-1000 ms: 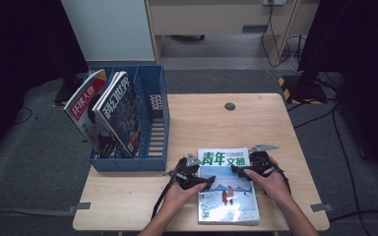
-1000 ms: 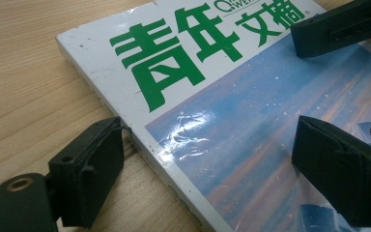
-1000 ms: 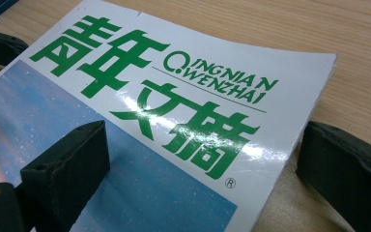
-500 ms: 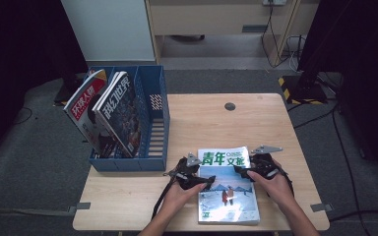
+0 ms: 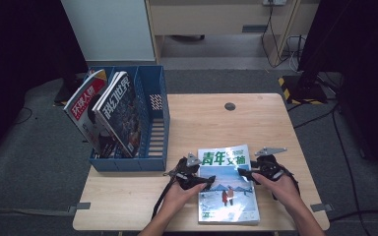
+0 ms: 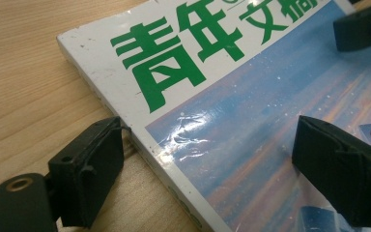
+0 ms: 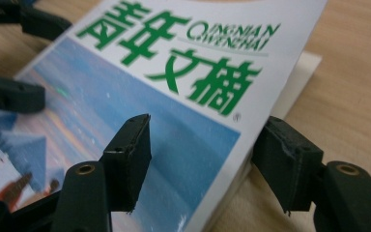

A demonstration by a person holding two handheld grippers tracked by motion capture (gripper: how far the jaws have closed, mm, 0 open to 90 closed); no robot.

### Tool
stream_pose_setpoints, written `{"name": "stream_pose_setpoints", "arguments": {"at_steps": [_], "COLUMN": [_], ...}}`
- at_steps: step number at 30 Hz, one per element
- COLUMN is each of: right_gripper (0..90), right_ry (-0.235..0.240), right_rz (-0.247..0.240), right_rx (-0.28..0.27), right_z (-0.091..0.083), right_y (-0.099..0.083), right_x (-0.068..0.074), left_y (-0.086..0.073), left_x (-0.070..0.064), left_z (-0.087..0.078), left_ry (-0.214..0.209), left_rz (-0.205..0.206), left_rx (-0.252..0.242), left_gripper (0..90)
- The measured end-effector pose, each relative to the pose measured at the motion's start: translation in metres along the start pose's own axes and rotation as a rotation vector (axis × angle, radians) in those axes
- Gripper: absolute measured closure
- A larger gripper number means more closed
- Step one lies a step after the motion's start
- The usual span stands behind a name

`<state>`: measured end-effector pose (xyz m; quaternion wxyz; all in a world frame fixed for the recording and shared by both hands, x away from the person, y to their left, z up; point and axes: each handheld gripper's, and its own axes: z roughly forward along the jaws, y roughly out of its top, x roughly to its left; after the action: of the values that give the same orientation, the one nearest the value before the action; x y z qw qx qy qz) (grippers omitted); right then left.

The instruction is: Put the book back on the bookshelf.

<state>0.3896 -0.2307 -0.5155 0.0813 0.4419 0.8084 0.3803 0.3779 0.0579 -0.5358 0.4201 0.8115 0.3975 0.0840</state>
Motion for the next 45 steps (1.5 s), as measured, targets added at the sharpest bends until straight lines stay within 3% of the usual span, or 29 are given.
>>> {"name": "stream_pose_setpoints", "arguments": {"at_steps": [3,4,6,11,16,20,23,28,32,35,39,45], "right_gripper": [38.3,35.1,31.8,31.2,39.1,46.5,48.8,50.4,55.5,51.1,45.9,62.7], "right_ry": [-0.003,-0.01,-0.008,-0.01,-0.032,0.031,0.041,0.016,0.089,0.059,0.06,0.073], "right_rz": [0.001,0.011,0.042,0.024,-0.022,-0.01,-0.023,-0.023,-0.014,-0.062,-0.056,-0.01], "right_rx": [0.001,0.026,0.023,0.031,0.018,-0.036,-0.039,-0.013,-0.057,-0.009,0.025,-0.011], "right_z": [-0.002,-0.001,0.002,0.003,-0.003,-0.014,-0.012,-0.004,-0.005,0.008,0.019,0.018], "right_y": [-0.002,-0.002,-0.004,-0.003,0.001,0.005,0.007,0.007,0.012,0.011,0.012,0.013], "right_x": [0.0,0.001,0.001,0.003,0.005,0.008,0.012,0.013,0.013,0.021,0.023,0.02], "left_y": [0.0,0.0,0.0,0.0,0.0,0.0,0.0,0.0,0.0,0.0,0.0,0.002], "left_x": [0.0,0.0,0.0,0.0,0.0,0.0,0.0,-0.001,0.0,-0.001,-0.001,0.001], "left_z": [0.0,0.0,0.0,0.0,0.0,0.0,0.0,0.0,0.0,0.001,0.001,0.002], "left_ry": [0.0,0.0,0.0,0.001,0.003,0.004,0.005,0.005,0.004,0.005,0.006,0.009], "left_rz": [0.0,0.0,0.0,-0.001,-0.003,-0.003,-0.003,-0.006,-0.006,-0.007,-0.007,-0.01], "left_rx": [0.0,0.0,-0.001,0.0,-0.002,-0.001,-0.002,-0.002,-0.001,-0.002,-0.002,-0.003], "left_gripper": [10.4,10.4,10.4,10.4,10.4,10.5,10.5,10.4,10.2,10.3,10.2,9.8]}}
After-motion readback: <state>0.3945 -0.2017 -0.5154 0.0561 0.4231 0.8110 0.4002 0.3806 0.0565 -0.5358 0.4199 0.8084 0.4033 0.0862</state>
